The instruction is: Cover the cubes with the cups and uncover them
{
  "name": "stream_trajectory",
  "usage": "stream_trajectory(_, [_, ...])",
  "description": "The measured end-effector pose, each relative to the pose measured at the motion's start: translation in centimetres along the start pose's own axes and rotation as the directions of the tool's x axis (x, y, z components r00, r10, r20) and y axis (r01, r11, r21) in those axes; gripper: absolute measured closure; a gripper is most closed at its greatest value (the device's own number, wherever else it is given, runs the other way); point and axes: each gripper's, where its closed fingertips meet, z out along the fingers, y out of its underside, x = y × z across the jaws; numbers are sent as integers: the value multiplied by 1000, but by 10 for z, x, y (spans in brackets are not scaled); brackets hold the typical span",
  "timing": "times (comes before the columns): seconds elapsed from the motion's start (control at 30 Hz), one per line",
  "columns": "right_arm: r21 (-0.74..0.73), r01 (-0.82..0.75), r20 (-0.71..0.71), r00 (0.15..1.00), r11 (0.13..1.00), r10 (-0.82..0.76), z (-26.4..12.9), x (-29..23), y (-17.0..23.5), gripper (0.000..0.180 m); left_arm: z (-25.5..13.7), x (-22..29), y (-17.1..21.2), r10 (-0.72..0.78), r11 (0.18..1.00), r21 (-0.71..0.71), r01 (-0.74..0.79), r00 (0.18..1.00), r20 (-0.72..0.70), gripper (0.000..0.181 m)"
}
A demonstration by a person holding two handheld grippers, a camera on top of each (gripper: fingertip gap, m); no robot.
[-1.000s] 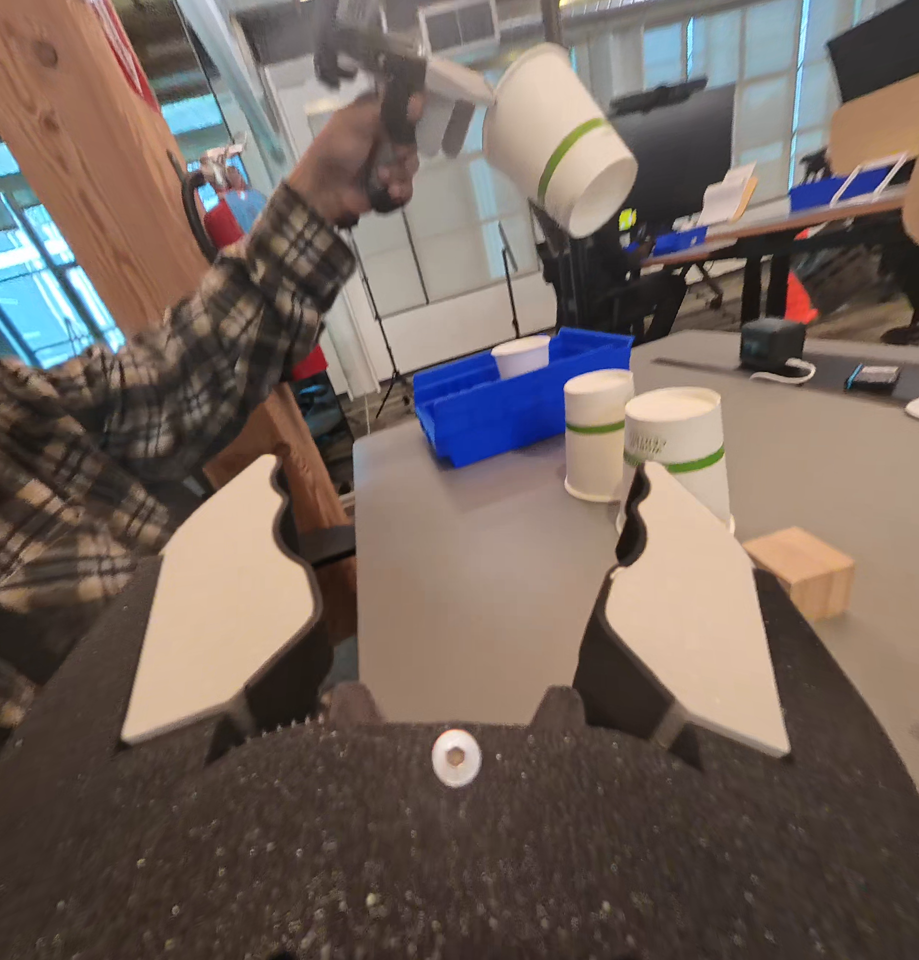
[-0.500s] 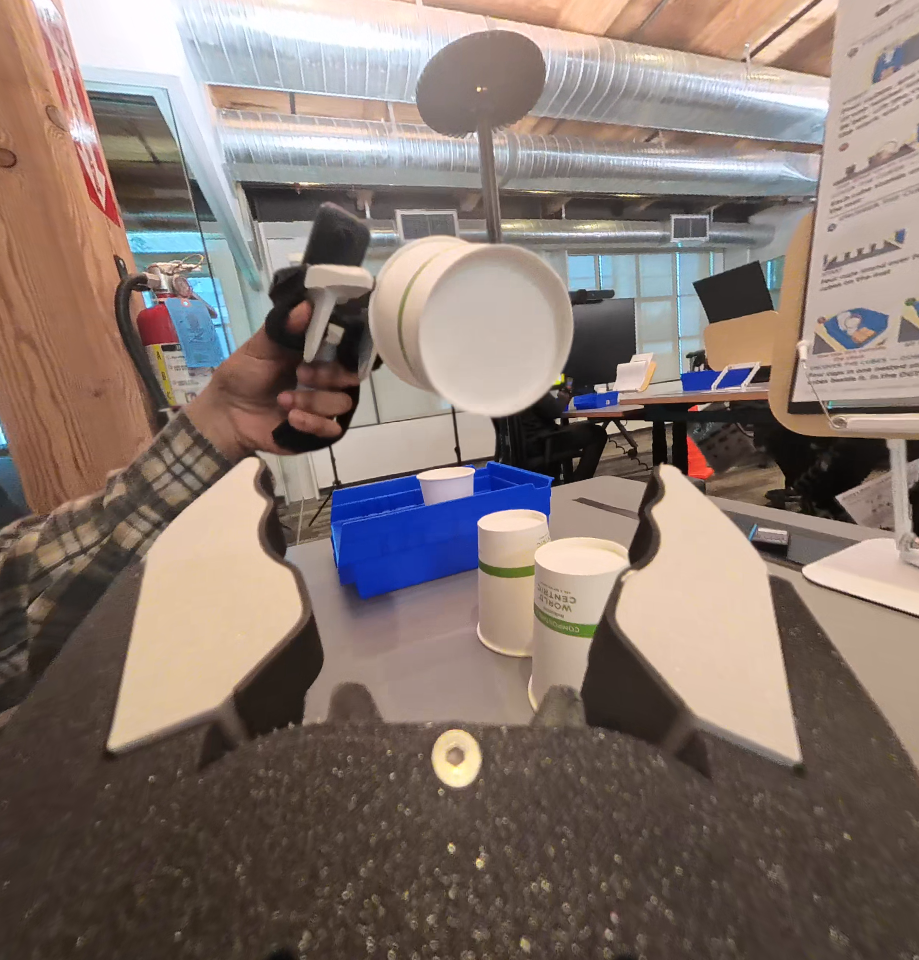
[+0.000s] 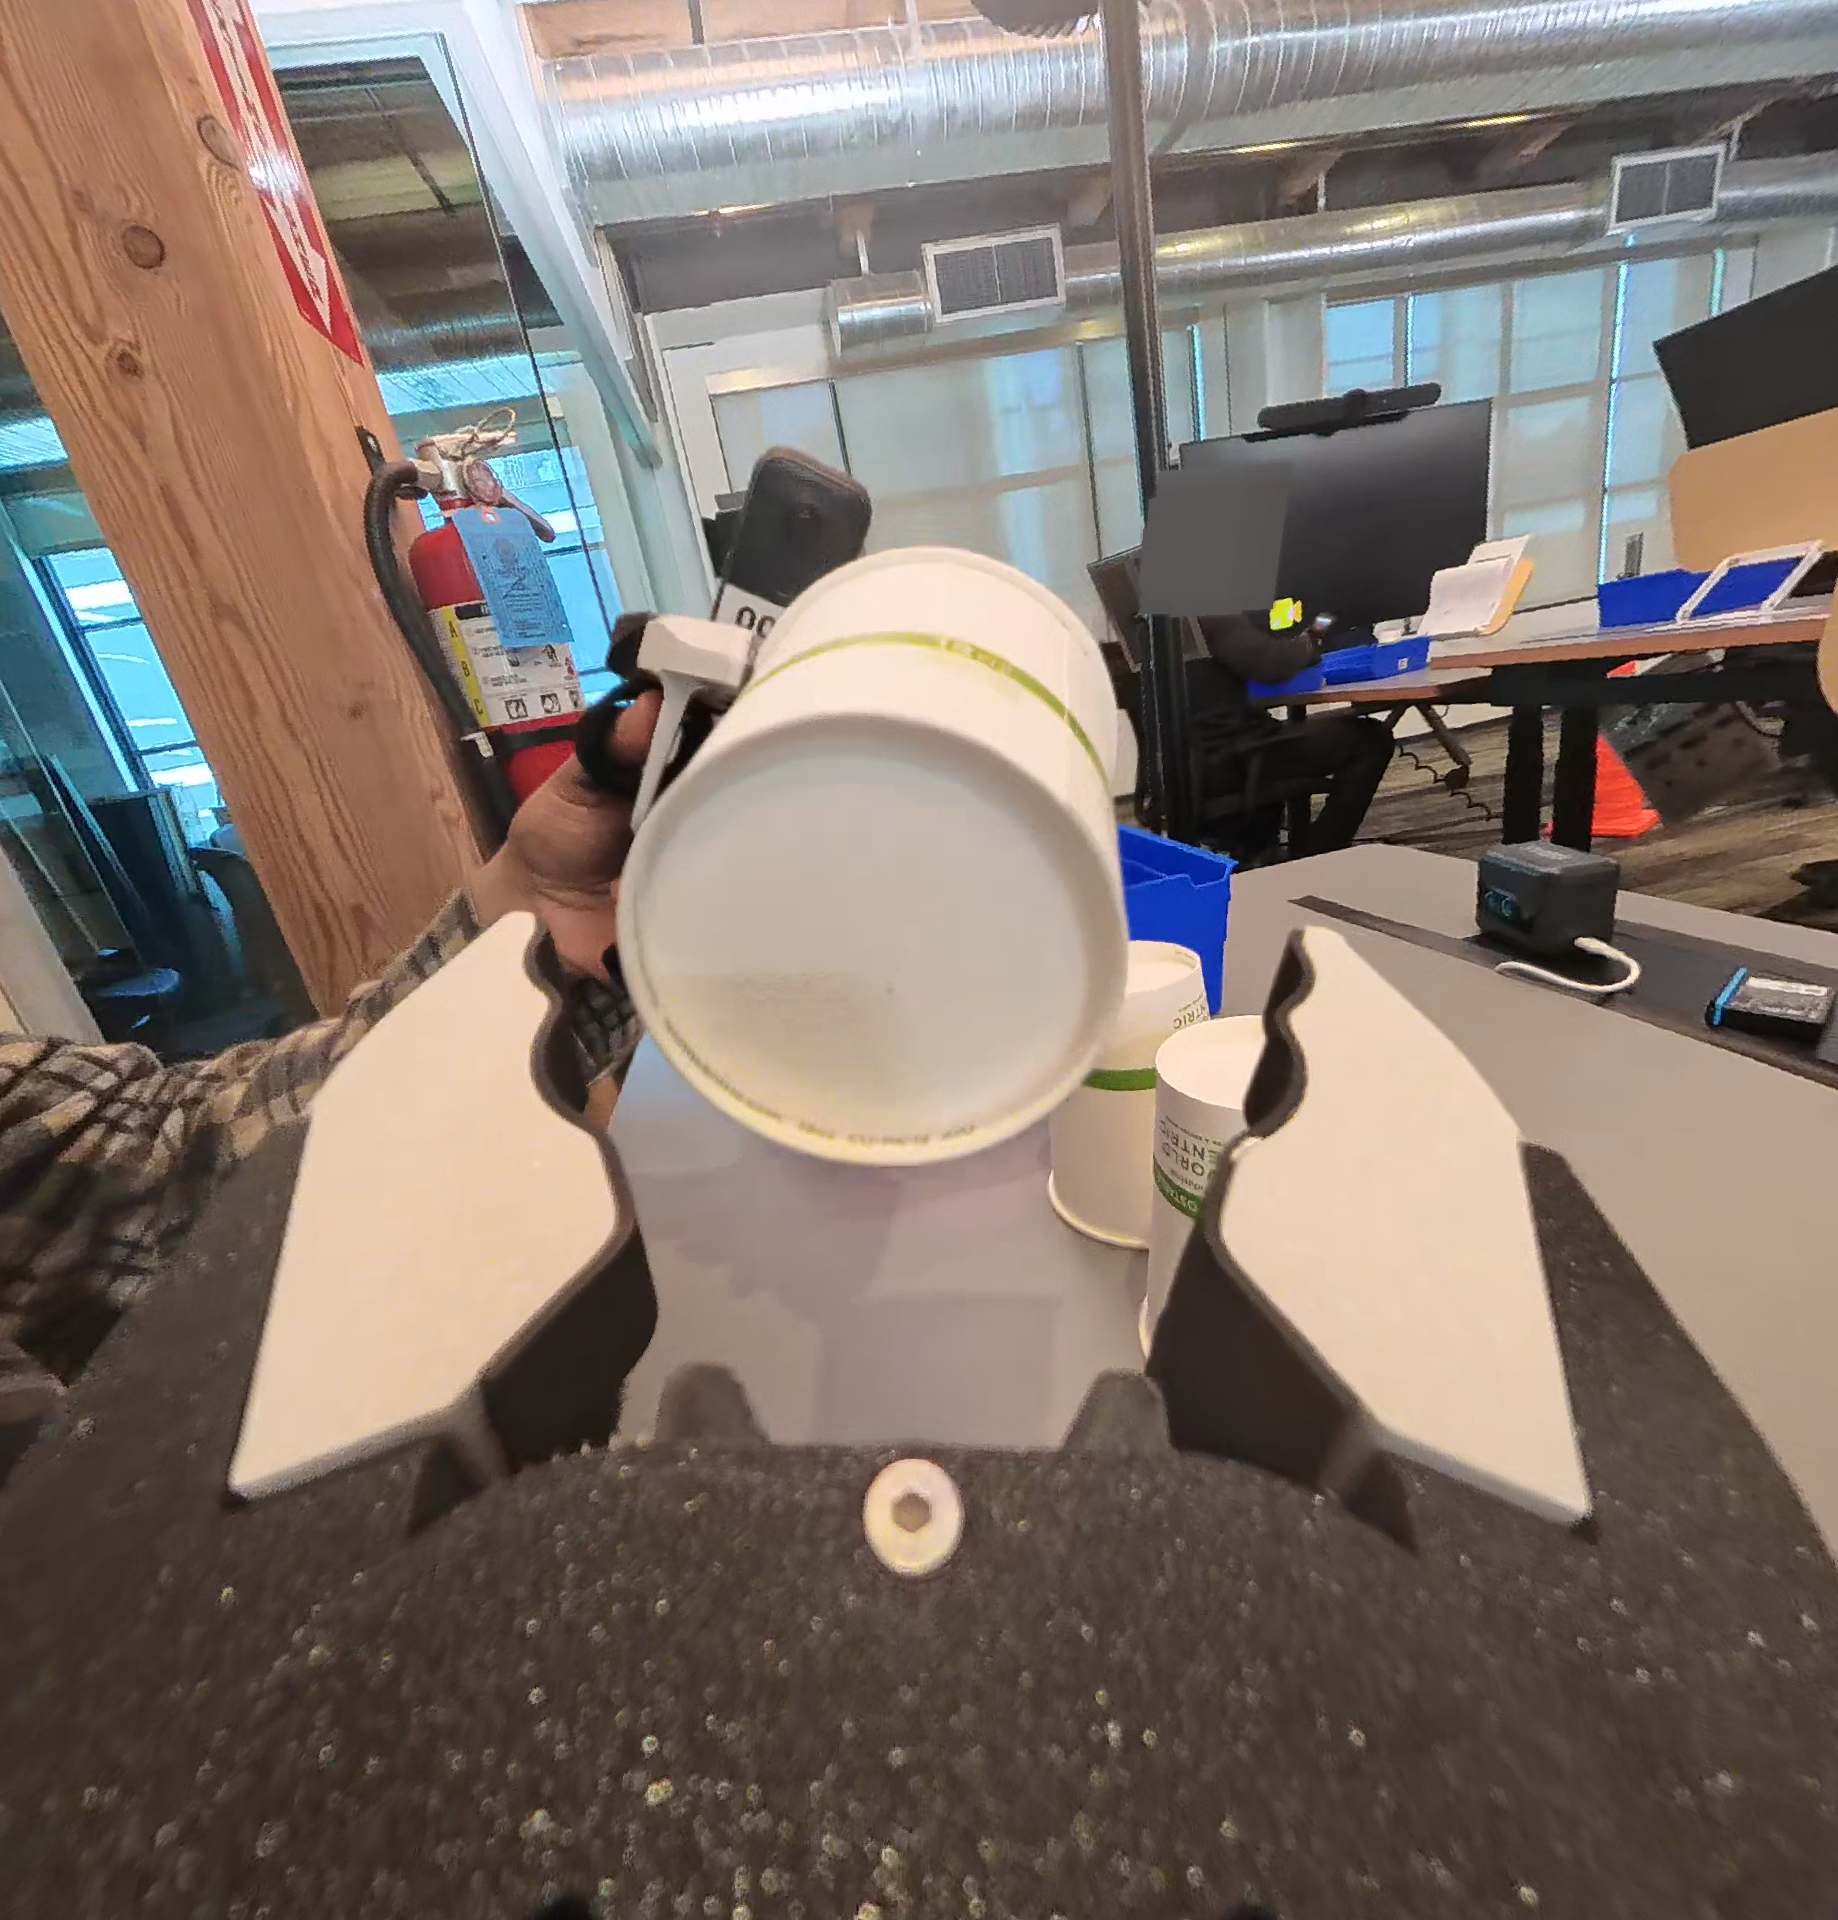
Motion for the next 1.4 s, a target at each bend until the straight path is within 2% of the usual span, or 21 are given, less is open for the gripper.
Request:
stream_trajectory(0.2, [-53,-11,0,1000,999,11,-1,1,0,66,4,-2,6,-16,1000,3,16,1000,-17,179])
stream_trajectory(0.3, [-75,-27,13,1000,997,28,-1,1,-1,79,7,-1,8,-19,1000,8,19,999,-31,178])
stream_trajectory(0.33, [-79,-28,32,999,997,31,-2,-1,-2,89,8,0,8,-20,1000,11,21,999,-36,178])
stream_trajectory(0.37, [-81,-34,37,999,996,37,-2,-2,-3,89,9,1,9,-21,1000,12,21,999,-42,178])
stream_trajectory(0.77, [-206,60,13,998,977,-59,-13,-1,-13,90,15,-1,19,-59,998,13,61,995,-79,176])
stream_trajectory(1.0, [-214,81,-9,996,973,-85,-19,2,-14,90,15,-4,22,-79,997,1,79,994,-76,170])
stream_trajectory(1.4, [-291,109,-75,988,951,-136,-42,18,-17,90,7,-8,25,-89,996,5,89,995,-48,172])
